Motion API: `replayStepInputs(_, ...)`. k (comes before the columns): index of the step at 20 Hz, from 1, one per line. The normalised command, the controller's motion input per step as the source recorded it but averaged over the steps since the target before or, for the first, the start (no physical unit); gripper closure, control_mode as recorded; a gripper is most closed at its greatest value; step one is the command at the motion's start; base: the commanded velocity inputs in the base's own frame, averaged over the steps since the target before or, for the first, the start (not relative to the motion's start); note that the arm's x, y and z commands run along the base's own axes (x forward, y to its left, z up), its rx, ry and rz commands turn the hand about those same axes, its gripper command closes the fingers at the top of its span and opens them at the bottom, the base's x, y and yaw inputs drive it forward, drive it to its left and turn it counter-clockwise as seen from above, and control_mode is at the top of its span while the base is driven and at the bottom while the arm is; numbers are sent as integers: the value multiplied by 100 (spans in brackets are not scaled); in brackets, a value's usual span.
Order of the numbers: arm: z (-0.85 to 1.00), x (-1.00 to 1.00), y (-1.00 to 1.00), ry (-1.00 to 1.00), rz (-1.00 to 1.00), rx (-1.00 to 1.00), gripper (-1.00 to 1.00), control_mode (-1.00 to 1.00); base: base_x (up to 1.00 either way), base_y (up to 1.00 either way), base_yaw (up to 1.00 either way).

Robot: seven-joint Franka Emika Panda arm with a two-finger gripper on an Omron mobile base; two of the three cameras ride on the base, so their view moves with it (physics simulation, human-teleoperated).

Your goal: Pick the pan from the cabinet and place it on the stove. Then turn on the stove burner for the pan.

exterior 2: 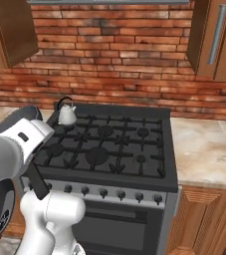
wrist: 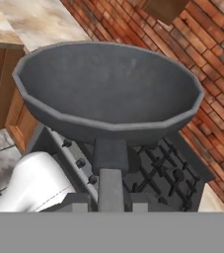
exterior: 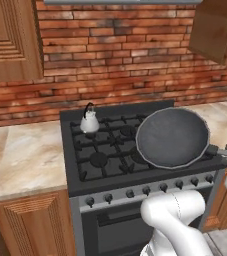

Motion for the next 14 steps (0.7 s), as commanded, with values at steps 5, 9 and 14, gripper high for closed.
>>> replayStepInputs(5, 0, 0, 0, 0, 0, 0, 100, 100, 24, -8, 2)
replayStepInputs(9, 0, 0, 0, 0, 0, 0, 100, 100, 17, 0, 0)
replayStepInputs(14, 0, 0, 0, 0, 0, 0, 100, 100, 32, 4, 0)
